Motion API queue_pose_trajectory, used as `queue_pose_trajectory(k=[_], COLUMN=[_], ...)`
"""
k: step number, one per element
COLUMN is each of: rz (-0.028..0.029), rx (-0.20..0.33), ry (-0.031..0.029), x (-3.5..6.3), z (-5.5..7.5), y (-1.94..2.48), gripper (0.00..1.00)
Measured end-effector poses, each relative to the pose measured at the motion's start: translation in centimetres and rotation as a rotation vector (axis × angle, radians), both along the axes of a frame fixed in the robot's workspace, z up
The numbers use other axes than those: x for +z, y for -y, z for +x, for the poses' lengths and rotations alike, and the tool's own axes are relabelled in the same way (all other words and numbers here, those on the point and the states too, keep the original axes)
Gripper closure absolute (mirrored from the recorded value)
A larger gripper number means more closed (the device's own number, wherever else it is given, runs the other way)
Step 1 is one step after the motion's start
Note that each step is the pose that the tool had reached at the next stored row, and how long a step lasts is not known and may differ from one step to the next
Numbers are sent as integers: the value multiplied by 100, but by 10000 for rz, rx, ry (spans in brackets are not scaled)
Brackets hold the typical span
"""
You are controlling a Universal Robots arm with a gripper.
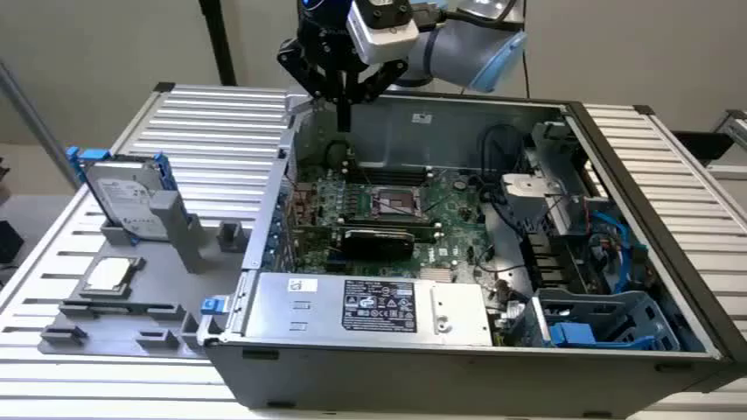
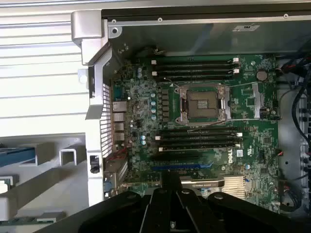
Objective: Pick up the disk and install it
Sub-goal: 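Reach for the disk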
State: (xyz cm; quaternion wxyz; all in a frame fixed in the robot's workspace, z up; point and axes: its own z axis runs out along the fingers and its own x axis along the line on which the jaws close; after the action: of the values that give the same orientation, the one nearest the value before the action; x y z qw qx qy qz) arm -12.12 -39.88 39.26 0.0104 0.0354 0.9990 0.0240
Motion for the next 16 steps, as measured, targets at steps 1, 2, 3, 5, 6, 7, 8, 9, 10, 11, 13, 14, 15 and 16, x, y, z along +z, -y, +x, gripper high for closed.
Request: queue_pose_trajectory(k=[1, 2, 3, 5, 6, 7, 8, 9, 10, 11, 13, 14, 15, 16], rz=[0, 0, 0, 0, 0, 0, 0, -1, 0, 0, -1, 0, -1, -1], rx=[0, 0, 0, 0, 0, 0, 0, 0, 0, 0, 0, 0, -1, -1], ry=[0, 0, -1, 0, 0, 0, 0, 0, 0, 0, 0, 0, -2, -3], x=[0, 0, 0, 0, 0, 0, 0, 0, 0, 0, 0, 0, 0, 1], z=[0, 0, 0, 0, 0, 0, 0, 0, 0, 0, 0, 0, -9, -33], y=[0, 0, 0, 0, 0, 0, 0, 0, 0, 0, 0, 0, 0, 0], gripper=[100, 100, 100, 100, 100, 100, 100, 100, 100, 100, 100, 100, 100, 100])
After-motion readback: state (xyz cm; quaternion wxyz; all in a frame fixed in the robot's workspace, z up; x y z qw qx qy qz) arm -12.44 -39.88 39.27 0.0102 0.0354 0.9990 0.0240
